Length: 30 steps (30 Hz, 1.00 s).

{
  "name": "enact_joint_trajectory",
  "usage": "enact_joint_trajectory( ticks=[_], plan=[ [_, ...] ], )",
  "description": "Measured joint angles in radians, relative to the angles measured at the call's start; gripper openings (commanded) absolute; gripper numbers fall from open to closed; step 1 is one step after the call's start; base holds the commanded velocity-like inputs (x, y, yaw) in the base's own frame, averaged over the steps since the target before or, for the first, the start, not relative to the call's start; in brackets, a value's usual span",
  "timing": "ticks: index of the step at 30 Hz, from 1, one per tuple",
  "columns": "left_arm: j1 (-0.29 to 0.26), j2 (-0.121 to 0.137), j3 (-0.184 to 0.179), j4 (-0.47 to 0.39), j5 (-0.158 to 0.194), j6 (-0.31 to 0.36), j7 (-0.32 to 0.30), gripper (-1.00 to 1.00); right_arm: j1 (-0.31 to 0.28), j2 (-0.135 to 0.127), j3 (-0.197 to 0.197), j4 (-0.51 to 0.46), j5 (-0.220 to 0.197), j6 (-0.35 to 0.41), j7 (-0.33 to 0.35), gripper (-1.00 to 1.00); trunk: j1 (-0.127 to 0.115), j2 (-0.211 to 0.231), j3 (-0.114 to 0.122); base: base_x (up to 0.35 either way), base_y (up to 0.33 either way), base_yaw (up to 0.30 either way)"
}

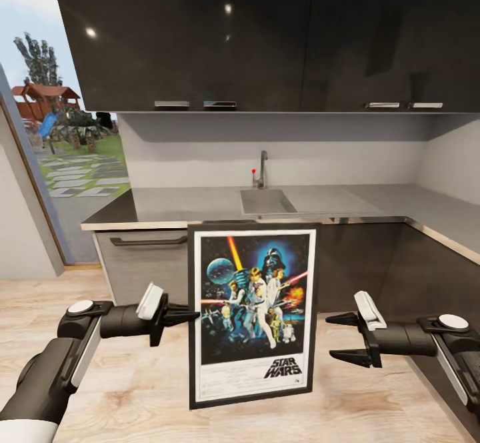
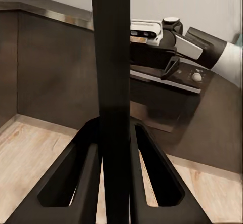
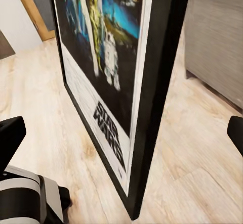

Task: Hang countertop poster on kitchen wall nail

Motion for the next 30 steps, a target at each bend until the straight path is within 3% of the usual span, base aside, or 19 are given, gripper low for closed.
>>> enact_joint_trajectory(
  ticks=[18, 30],
  plan=[
    [0.000, 0.000, 0.000, 0.000, 0.000, 0.000, -0.032, -1.00, 0.000, 0.003, 0.002, 0.000, -0.001, -0.001, 0.000, 1.00, 0.000, 0.000, 0.000, 0.000, 0.000, 0.000],
    [-0.001, 0.001, 0.001, 0.000, 0.000, 0.000, -0.032, -1.00, 0.000, 0.061, 0.002, 0.000, 0.000, -0.007, -0.001, 1.00, 0.000, 0.000, 0.000, 0.000, 0.000, 0.000]
  ],
)
